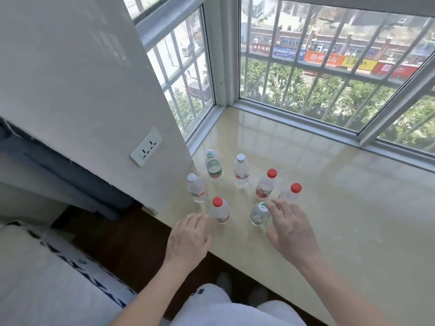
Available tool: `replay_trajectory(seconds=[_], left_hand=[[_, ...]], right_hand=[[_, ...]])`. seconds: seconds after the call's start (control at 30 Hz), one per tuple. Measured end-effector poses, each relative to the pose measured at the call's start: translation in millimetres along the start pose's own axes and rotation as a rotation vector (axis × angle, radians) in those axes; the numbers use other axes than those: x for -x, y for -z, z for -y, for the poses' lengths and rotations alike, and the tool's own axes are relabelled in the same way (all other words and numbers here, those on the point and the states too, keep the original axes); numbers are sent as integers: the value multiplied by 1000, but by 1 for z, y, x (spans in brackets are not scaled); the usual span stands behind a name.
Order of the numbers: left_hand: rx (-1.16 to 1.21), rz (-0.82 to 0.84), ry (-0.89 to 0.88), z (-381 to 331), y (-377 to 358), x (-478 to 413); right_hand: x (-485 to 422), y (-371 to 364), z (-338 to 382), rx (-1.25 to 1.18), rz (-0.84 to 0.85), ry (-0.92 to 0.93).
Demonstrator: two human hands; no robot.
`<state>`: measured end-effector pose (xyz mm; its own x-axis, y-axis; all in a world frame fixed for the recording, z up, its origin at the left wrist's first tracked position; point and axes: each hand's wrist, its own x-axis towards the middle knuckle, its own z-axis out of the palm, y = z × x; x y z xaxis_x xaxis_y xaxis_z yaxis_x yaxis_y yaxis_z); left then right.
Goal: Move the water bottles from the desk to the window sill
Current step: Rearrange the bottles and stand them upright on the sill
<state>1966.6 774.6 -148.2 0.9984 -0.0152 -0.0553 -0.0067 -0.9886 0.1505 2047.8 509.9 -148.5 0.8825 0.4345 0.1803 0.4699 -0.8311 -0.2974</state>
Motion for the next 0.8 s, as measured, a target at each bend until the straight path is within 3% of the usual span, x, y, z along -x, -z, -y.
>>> replay_trajectory(seconds=[0.2, 0.33, 0.47, 0.67, 0.8], left_hand=[[-46, 36, -17, 37, -10, -9], [-50, 76, -17, 72, -29, -26], [-39, 150, -2, 111, -56, -54], [150, 189, 102, 154, -88, -100], [336, 197, 201, 161, -104, -128]], right_hand=[[0, -30, 37, -82, 85, 104], [5, -62, 55, -125, 157, 28], [1, -103, 66, -177, 235, -167], [-20, -173, 71, -386, 317, -618], [-37, -204, 75, -495, 246, -731]])
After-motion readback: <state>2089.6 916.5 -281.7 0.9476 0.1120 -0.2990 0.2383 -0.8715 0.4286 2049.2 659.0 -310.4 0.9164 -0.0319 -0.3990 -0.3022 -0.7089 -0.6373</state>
